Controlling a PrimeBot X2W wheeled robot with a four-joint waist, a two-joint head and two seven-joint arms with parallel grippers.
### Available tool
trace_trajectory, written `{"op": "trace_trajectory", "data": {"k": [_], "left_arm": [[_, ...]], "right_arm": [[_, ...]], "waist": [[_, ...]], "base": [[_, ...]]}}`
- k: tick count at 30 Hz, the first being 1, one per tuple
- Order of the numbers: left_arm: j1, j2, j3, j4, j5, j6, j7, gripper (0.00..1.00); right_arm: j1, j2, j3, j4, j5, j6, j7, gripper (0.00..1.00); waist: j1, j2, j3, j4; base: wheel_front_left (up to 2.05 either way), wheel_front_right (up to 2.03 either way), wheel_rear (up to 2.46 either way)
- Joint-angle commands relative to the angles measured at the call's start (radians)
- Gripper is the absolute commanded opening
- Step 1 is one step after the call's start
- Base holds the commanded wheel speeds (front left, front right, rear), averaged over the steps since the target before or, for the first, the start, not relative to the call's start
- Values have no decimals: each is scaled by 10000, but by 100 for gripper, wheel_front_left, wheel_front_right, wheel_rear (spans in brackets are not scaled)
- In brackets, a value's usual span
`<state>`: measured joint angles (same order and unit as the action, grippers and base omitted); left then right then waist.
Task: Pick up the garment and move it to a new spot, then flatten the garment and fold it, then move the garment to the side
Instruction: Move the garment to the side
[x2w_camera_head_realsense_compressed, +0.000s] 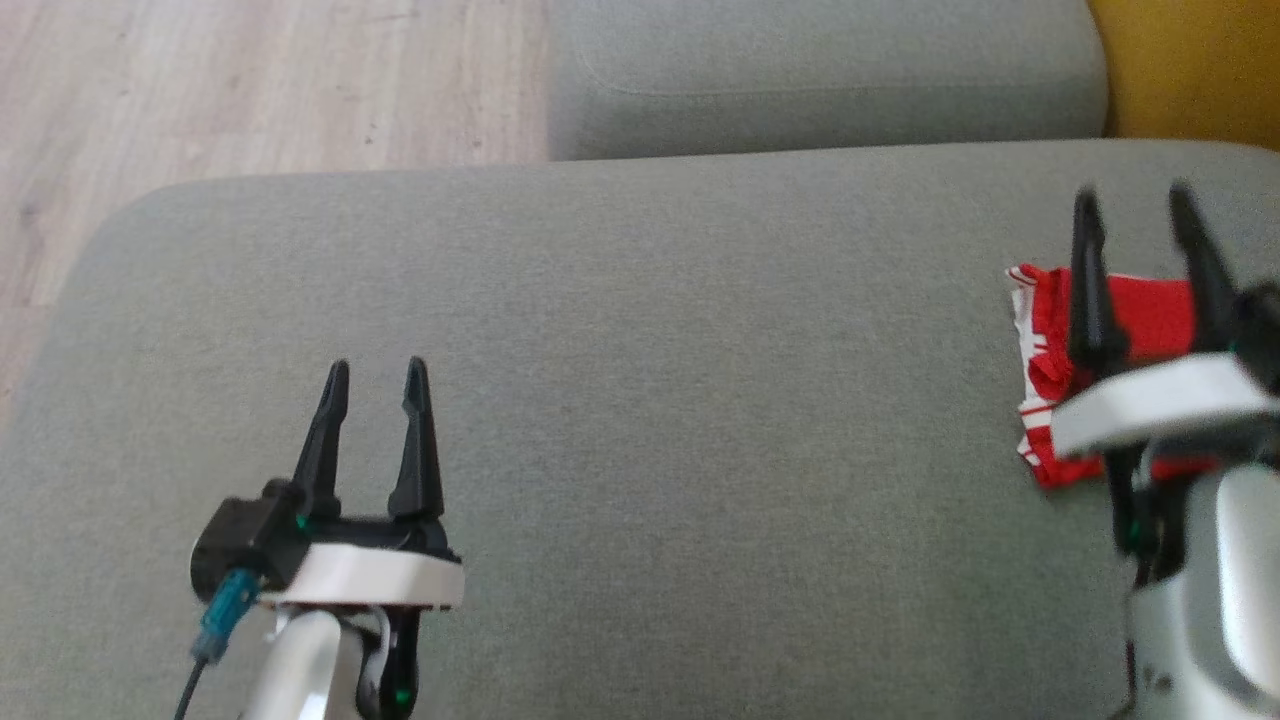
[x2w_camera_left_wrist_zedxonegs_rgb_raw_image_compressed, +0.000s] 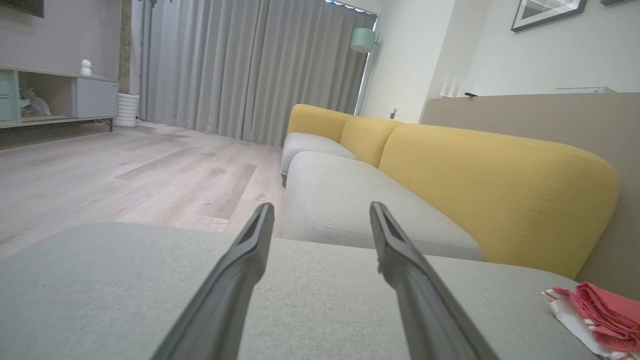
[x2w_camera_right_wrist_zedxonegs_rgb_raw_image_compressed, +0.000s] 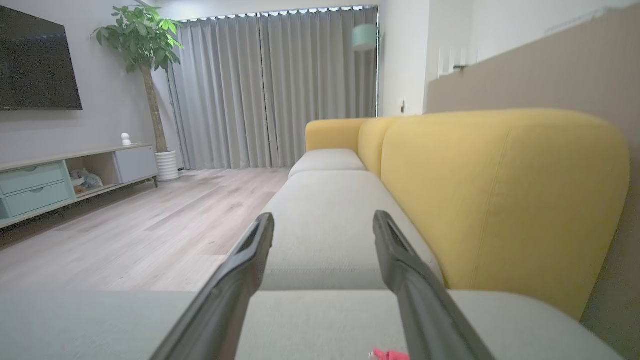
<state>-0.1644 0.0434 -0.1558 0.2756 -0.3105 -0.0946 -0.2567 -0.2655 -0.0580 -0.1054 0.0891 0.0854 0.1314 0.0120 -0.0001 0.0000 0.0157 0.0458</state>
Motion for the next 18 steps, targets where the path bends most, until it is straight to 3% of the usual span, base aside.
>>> {"op": "trace_trajectory", "data": {"k": [1,10,18], "left_arm": [[-214,82,408,-280,-37,72,-51,100],[243,76,418,30,-94,-84,-51,100],[367,71,709,-342,-475,-213,-51,100]], "right_arm": [[-32,71,236,-158,124,-7,-207,100],[1311,76,615,1481,1039,-7,-2020,100],[1311,77,1066,2042,1123,-7,-2409,100]], "waist": [[1,0,-85,118],[1,0,-125,307],[1,0,-117,204]], "base": [[0,0,0],[0,0,0],[0,0,0]]}}
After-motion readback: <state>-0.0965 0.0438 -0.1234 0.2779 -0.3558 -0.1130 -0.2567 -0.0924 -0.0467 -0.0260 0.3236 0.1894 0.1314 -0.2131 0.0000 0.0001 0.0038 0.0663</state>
